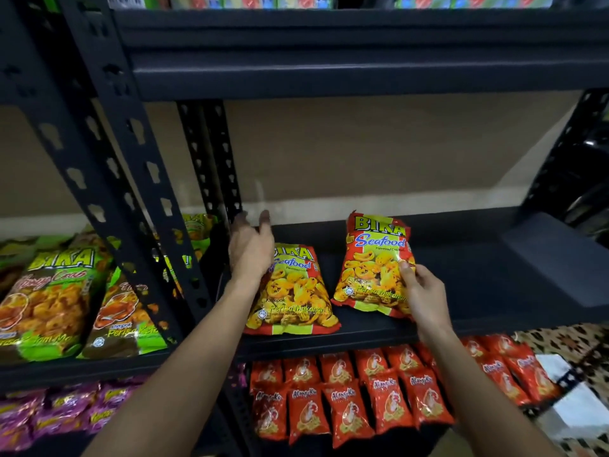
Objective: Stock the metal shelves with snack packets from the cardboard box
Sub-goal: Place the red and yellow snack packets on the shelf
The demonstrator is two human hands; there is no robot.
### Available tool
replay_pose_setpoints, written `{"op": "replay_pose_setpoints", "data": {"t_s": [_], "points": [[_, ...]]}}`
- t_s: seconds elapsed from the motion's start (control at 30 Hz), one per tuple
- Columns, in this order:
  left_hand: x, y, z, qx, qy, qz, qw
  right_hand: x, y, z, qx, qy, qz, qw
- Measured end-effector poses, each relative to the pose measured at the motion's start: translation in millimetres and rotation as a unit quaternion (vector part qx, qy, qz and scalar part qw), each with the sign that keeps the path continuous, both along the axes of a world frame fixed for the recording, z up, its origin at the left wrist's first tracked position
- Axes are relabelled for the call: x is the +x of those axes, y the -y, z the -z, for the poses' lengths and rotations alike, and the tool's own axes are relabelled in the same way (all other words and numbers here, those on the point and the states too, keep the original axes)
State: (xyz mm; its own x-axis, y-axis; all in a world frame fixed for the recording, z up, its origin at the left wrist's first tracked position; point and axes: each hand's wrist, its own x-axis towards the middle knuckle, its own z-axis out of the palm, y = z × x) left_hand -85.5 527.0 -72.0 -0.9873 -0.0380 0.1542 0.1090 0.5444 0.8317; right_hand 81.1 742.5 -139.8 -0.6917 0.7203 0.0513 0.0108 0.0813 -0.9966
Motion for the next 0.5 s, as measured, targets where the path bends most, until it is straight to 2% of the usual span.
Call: {"op": "replay_pose_setpoints", "data": {"t_s": [0.1,0.17,0.23,0.5], "points": [[34.4,6.2,6.1,-0.146,-0.115,0.132,0.974,-7.4,-2.0,2.8,0.000,-0.001,0.001,1.000],[56.0,5.6,22.0,-0.246,-0.138,0.185,0.941,-10.8,-1.0,6.3,0.001,-0.001,0.012,1.000],[63.9,3.7,39.7,-0.322,-0.129,0.197,0.917,-13.6,-0.4,9.0,0.005,0.002,0.019,1.000],[47.1,4.9,59.4,-0.378,-0.074,0.191,0.903,-17.2,-4.0,14.4,0.017,0.013,0.023,1.000]]}}
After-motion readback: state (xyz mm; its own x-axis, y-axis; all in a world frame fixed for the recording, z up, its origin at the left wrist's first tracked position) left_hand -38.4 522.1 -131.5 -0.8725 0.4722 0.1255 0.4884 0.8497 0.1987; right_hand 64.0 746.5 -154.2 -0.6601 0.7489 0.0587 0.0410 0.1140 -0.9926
